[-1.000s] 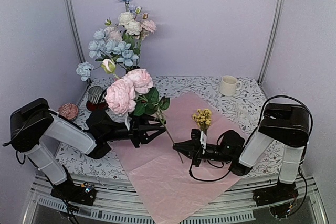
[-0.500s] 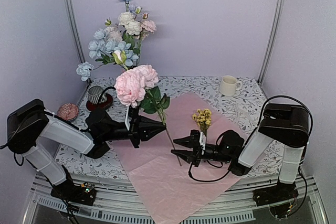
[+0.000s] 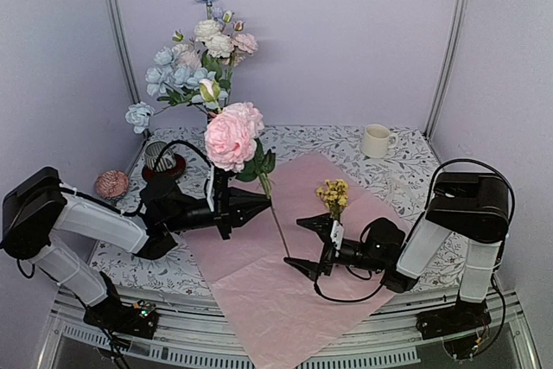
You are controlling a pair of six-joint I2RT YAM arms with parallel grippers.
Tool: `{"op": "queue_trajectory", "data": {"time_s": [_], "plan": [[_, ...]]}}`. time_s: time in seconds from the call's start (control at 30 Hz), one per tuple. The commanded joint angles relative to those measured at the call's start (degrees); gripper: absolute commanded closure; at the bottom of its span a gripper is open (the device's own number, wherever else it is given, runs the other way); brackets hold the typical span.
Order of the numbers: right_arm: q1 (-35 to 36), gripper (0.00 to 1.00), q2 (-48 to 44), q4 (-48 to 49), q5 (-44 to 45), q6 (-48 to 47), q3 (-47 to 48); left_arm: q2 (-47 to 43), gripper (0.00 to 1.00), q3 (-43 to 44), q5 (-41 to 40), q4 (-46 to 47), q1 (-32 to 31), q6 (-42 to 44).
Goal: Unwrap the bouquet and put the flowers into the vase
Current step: Pass from the right arm to the left, then place the fake flower in the vase.
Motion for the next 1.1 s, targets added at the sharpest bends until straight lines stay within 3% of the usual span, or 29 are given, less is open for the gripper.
{"op": "queue_trajectory", "data": {"time_s": [0.0, 0.4, 0.53, 0.63, 0.83, 0.97, 1.07], "plan": [[0.27, 0.01, -2.23, 12.01, 2.78, -0.98, -1.18, -1.85, 1.0, 0.77, -5.12, -4.07, -0.7, 2.66], [0.28, 0.01, -5.03, 10.82, 9.05, -3.59, -2.76, -4.43, 1.0, -0.37, -15.61, -7.97, -0.62, 5.06], [0.23, 0.01, -8.57, 1.15, 11.89, -3.39, -0.88, -5.07, 1.0, -0.53, -17.49, -8.75, -0.56, 5.43], [0.28, 0.01, -10.3, -5.22, 19.39, -0.27, 1.36, -5.48, 1.0, -0.63, -19.08, -9.46, -0.56, 5.66], [0.17, 0.01, -13.38, -8.0, 28.87, 7.41, 1.59, -5.99, 1.0, -0.53, -21.93, -11.09, -0.6, 6.37], [0.1, 0.01, -17.9, -12.26, 29.8, 8.83, 1.09, -6.18, 1.0, -0.54, -23.75, -11.63, -0.6, 6.91], [-0.48, 0.01, -20.55, -22.25, 28.24, 8.79, 4.06, -6.17, 1.0, -0.63, -25.15, -11.91, -0.56, 7.44]]}}
